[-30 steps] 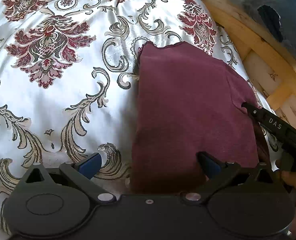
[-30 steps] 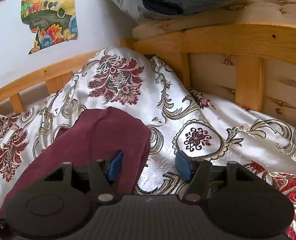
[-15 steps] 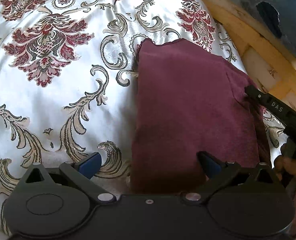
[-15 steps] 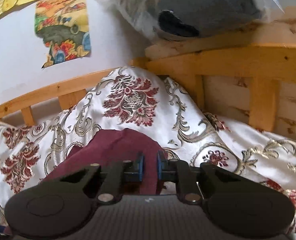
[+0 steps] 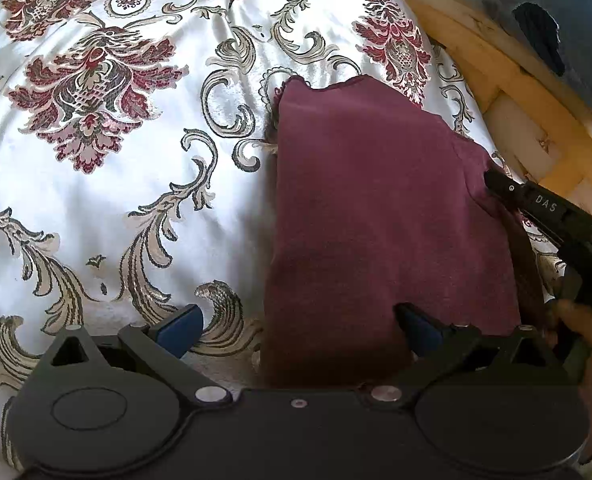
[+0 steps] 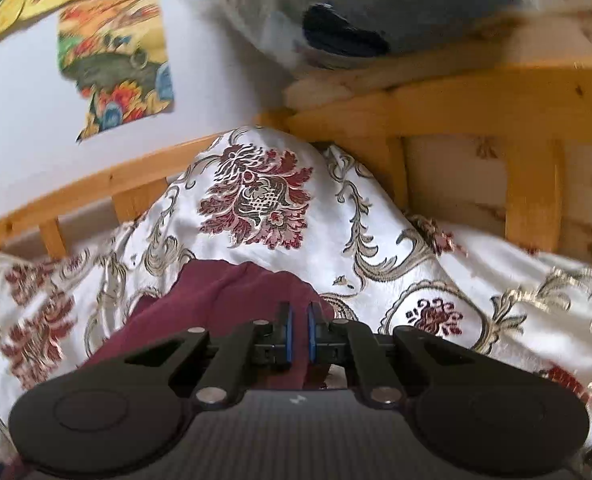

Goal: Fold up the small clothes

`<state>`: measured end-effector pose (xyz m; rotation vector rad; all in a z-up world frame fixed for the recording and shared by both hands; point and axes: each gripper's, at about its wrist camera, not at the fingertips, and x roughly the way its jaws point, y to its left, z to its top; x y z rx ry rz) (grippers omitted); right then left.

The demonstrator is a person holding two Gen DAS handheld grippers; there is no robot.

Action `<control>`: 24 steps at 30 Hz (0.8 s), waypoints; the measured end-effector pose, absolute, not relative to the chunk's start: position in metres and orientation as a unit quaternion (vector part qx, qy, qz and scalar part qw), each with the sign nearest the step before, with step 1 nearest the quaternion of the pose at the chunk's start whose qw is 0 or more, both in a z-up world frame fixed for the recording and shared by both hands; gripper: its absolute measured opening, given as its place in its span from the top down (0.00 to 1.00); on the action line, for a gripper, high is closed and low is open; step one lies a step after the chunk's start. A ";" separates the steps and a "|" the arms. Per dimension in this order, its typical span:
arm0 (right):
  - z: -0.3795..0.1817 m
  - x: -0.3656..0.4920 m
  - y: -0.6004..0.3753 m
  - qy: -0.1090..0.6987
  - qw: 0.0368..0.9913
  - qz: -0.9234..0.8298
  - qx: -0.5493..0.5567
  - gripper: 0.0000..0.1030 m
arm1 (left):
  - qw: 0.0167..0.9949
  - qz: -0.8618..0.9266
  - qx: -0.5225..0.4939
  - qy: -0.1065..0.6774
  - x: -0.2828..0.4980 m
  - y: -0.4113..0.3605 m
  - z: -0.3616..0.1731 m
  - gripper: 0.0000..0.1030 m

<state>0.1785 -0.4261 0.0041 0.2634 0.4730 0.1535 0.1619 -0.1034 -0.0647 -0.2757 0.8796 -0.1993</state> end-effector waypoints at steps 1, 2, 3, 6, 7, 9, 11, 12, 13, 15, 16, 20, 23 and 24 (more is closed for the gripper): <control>0.003 0.180 -0.429 0.233 0.959 0.077 0.144 0.82 | 0.891 -0.096 -0.132 0.424 0.162 -0.104 -0.065 0.00; 0.002 0.181 -0.433 0.234 0.955 0.079 0.164 0.77 | 0.891 -0.095 -0.131 0.424 0.162 -0.104 -0.064 0.00; 0.001 0.182 -0.438 0.234 0.951 0.084 0.184 0.63 | 0.891 -0.096 -0.131 0.425 0.162 -0.104 -0.064 0.00; -0.005 0.191 -0.449 0.239 0.939 0.094 0.227 0.49 | 0.889 -0.099 -0.131 0.428 0.164 -0.102 -0.064 0.00; -0.007 0.196 -0.452 0.239 0.936 0.099 0.237 0.45 | 0.888 -0.100 -0.132 0.429 0.165 -0.102 -0.064 0.00; -0.010 0.206 -0.457 0.241 0.931 0.113 0.250 0.40 | 0.887 -0.103 -0.138 0.429 0.165 -0.101 -0.065 0.00; -0.013 0.218 -0.456 0.252 0.923 0.141 0.256 0.30 | 0.885 -0.107 -0.146 0.429 0.166 -0.099 -0.067 0.00; -0.014 0.221 -0.454 0.256 0.921 0.152 0.253 0.24 | 0.883 -0.110 -0.151 0.430 0.167 -0.098 -0.068 0.00; -0.015 0.223 -0.451 0.258 0.921 0.156 0.247 0.21 | 0.882 -0.112 -0.153 0.431 0.167 -0.097 -0.068 0.00; -0.015 0.222 -0.444 0.266 0.923 0.158 0.230 0.18 | 0.882 -0.113 -0.153 0.431 0.167 -0.098 -0.069 0.00; -0.015 0.221 -0.441 0.271 0.923 0.161 0.221 0.17 | 0.883 -0.113 -0.152 0.429 0.167 -0.098 -0.069 0.00; -0.015 0.219 -0.438 0.278 0.922 0.158 0.217 0.16 | 0.884 -0.115 -0.152 0.426 0.165 -0.098 -0.069 0.00; -0.016 0.218 -0.441 0.280 0.916 0.152 0.244 0.16 | 0.881 -0.117 -0.153 0.431 0.167 -0.096 -0.069 0.00; -0.016 0.218 -0.443 0.281 0.913 0.151 0.253 0.16 | 0.880 -0.118 -0.154 0.433 0.168 -0.096 -0.069 0.00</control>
